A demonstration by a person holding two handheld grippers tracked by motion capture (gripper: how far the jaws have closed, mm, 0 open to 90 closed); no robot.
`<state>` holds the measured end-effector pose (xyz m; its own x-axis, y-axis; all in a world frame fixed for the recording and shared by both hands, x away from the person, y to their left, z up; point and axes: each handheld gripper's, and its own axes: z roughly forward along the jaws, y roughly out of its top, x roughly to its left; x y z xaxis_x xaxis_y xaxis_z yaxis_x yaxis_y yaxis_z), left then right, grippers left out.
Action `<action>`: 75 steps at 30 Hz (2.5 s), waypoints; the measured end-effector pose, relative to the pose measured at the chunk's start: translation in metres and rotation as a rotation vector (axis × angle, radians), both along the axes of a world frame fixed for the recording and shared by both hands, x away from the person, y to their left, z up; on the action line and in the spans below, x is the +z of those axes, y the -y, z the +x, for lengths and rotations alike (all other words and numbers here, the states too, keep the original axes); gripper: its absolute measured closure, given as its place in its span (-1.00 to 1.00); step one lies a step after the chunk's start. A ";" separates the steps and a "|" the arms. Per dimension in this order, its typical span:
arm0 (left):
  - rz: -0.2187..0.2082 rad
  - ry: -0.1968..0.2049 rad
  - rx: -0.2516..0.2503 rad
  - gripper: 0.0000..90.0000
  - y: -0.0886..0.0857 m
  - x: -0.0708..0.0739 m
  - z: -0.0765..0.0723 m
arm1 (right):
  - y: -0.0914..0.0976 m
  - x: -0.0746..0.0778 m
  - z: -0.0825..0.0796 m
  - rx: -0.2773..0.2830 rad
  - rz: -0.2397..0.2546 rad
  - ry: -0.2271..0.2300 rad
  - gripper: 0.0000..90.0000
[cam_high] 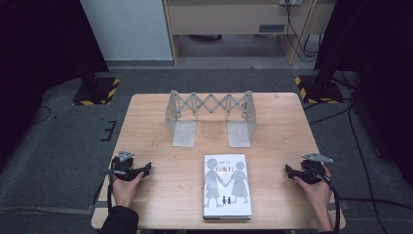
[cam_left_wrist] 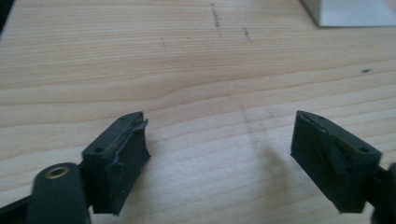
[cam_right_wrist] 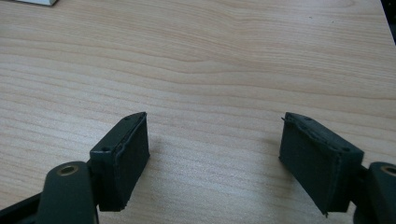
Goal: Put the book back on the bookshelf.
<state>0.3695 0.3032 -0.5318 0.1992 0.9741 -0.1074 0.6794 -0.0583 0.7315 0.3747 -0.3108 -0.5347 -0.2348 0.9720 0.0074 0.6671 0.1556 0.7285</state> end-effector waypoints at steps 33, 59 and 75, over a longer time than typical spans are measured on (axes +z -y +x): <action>-0.037 0.190 -0.118 -0.49 0.036 0.038 -0.022 | -0.036 0.032 -0.017 0.146 0.161 0.113 -0.43; -0.034 0.205 -0.258 -0.46 0.085 0.040 -0.033 | -0.086 0.045 -0.025 0.271 0.249 0.135 -0.40; 0.071 0.097 -0.326 -0.53 0.100 0.014 -0.025 | -0.116 0.026 -0.029 0.342 0.290 0.073 -0.38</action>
